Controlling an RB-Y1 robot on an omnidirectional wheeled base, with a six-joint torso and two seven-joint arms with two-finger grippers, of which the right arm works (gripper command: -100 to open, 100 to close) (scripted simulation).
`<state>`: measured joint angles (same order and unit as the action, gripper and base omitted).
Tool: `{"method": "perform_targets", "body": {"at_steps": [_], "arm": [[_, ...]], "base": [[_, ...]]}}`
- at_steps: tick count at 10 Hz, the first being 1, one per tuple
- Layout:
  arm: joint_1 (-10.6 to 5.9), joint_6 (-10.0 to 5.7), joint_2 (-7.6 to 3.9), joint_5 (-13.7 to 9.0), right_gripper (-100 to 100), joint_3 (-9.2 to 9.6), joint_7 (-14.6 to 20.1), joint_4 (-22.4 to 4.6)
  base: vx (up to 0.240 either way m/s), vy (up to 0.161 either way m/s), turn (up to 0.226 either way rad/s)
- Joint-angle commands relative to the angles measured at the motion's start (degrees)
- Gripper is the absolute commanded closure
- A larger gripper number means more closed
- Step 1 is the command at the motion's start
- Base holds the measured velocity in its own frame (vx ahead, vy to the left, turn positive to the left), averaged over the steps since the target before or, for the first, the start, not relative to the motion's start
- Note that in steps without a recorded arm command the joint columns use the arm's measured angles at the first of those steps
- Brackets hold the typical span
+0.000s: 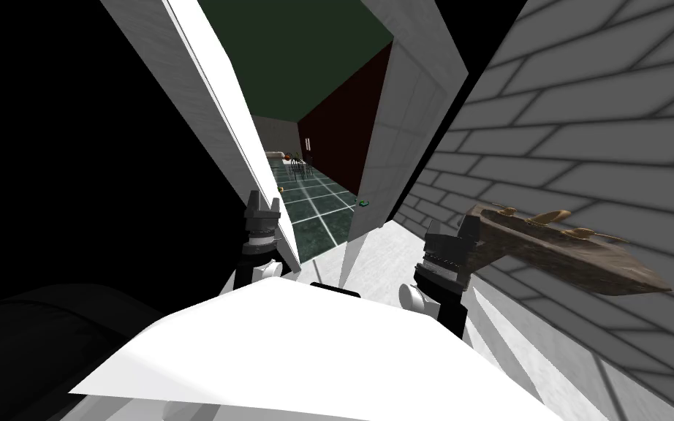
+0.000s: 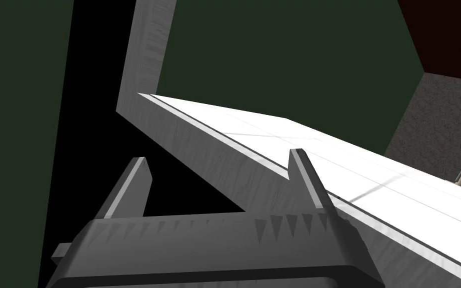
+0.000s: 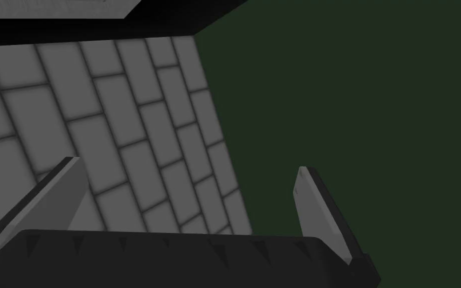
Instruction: Push the door open
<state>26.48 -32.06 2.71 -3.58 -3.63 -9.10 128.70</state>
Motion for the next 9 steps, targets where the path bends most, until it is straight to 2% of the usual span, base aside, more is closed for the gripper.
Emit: {"method": "perform_targets", "body": {"at_steps": [1, 4, 5, 9], "arm": [[-0.59, -0.22, -0.53, 0.1, -100, 0.39, 0.2, -1.7], [-1.41, -0.53, -1.18, 0.2, -100, 0.93, 0.4, -4.0], [-2.12, -0.8, -1.66, 0.3, -100, 1.39, 0.6, -6.0], [-3.84, -1.45, -2.69, 0.6, -100, 2.52, 1.1, -10.9]], "base": [[0.081, -0.014, 0.036], [0.085, -0.069, 0.045], [0.104, -0.083, 0.062], [0.101, -0.07, 0.059]]}}
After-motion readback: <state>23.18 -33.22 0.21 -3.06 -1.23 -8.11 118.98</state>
